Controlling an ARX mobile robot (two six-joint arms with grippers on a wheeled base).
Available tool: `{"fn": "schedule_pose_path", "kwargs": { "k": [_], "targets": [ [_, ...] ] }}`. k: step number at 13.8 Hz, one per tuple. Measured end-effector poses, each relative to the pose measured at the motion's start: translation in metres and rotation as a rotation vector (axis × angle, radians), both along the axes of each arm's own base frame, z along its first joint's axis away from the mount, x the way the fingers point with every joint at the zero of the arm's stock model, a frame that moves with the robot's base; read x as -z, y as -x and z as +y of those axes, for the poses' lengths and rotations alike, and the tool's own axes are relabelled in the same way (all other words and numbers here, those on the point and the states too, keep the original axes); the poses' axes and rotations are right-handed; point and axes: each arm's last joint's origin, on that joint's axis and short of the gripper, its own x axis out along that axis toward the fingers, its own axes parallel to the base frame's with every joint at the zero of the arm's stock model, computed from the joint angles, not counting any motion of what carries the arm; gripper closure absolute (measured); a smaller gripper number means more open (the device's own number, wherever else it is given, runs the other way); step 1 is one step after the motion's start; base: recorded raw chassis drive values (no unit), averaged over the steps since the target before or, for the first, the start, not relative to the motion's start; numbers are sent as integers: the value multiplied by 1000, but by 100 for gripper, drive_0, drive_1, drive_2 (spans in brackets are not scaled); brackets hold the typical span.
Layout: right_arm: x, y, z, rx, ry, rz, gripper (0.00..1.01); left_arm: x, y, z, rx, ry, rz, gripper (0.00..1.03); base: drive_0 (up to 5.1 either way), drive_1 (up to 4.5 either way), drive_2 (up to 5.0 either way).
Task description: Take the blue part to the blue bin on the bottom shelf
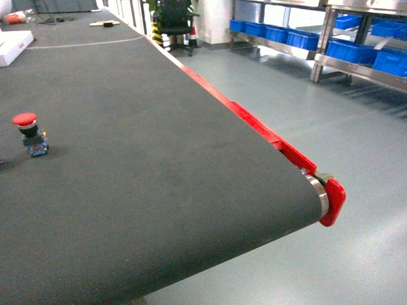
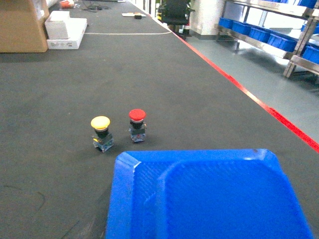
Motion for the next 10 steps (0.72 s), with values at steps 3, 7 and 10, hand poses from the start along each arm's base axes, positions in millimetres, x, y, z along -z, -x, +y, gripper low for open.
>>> {"fn": "schedule_pose_path", "kwargs": {
  "k": [3, 7, 10],
  "targets": [
    [0, 0, 0, 0, 0, 0, 3, 0, 0, 0, 0, 0, 0, 60, -168, -168, -168],
    [0, 0, 0, 0, 0, 0, 3, 0, 0, 0, 0, 0, 0, 60, -169, -169, -169],
    [0, 0, 0, 0, 0, 0, 3, 0, 0, 0, 0, 0, 0, 60, -169, -169, -169]
  ]
}}
